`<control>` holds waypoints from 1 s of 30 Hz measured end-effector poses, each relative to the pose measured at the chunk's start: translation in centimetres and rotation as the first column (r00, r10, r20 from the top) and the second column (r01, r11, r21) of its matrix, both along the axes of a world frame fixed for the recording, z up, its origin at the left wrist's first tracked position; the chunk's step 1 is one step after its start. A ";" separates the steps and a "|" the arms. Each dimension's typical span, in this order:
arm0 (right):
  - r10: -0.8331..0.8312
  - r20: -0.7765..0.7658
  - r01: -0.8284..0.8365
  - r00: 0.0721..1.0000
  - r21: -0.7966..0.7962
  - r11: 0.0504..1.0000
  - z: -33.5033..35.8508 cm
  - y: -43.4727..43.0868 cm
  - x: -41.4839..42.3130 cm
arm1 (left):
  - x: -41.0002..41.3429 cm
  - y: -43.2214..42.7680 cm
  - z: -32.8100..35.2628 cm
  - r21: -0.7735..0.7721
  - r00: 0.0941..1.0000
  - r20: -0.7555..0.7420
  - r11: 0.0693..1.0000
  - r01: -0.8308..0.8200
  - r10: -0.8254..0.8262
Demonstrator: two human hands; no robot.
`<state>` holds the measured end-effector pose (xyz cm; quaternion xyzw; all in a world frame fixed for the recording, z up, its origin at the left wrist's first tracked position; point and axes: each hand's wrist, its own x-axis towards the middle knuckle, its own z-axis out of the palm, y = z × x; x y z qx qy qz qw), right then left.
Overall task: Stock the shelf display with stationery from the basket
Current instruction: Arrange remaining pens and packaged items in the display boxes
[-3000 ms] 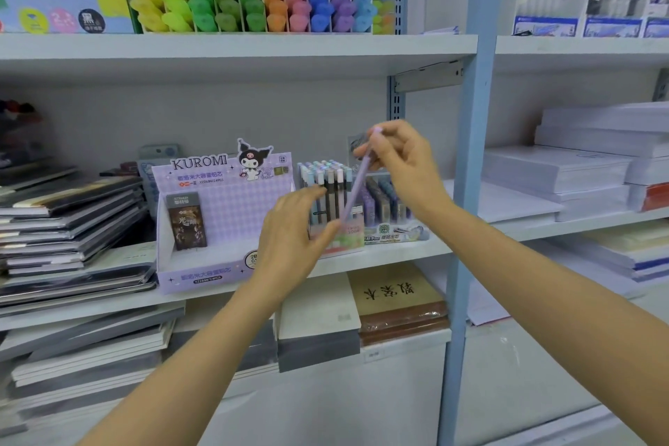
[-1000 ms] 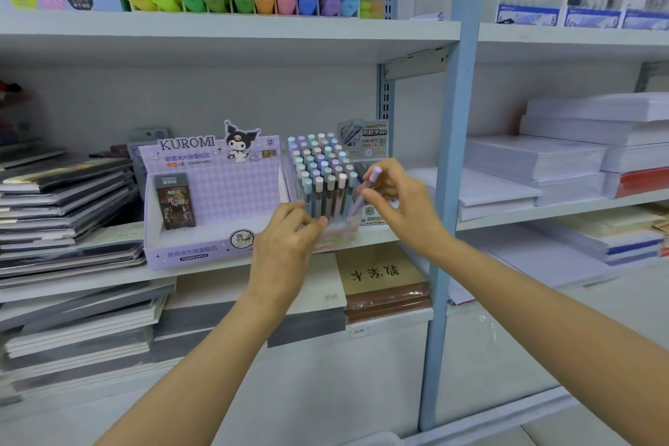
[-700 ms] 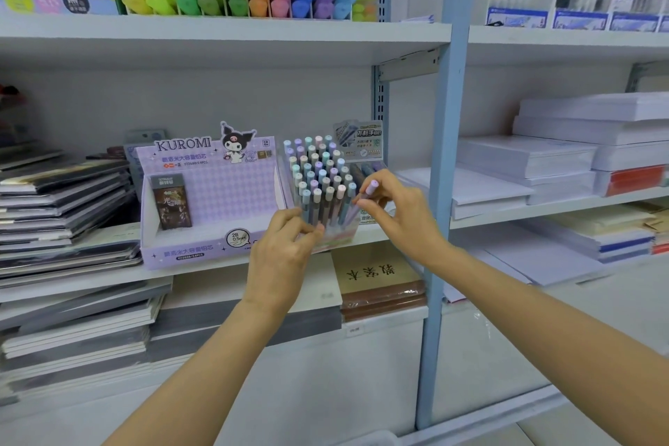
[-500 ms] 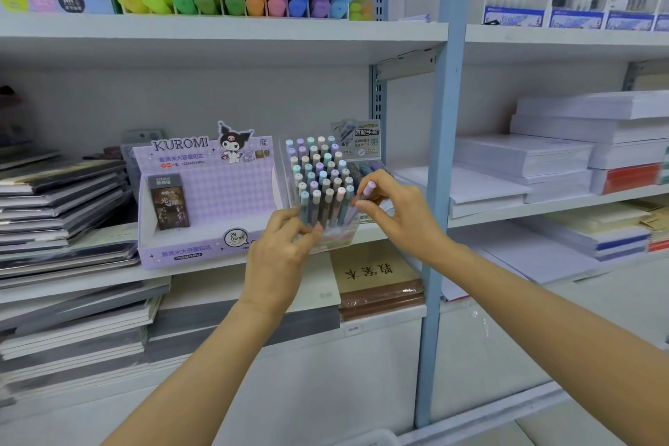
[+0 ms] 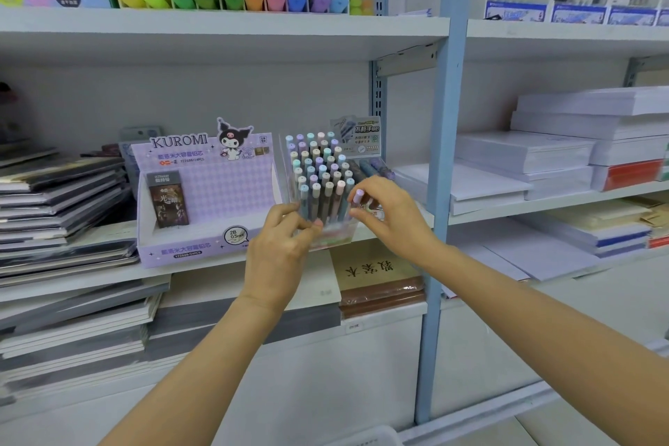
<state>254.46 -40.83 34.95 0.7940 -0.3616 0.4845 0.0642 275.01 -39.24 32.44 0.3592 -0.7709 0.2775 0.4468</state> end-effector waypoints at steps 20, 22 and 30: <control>-0.018 0.166 -0.013 0.986 0.185 0.983 -1.5 -3.1 2.0 | 0.2 -2.9 1.6 0.085 0.983 -0.146 0.989 0.125 -0.112; -0.002 0.191 -0.038 0.982 0.206 0.978 -1.3 -3.9 2.2 | 0.3 -3.3 1.8 0.132 0.983 -0.147 0.983 0.128 -0.109; -0.114 0.175 0.122 0.978 -0.038 0.992 -3.4 -3.7 2.8 | 2.1 -3.7 -1.8 0.138 0.995 -0.062 0.987 0.088 -0.080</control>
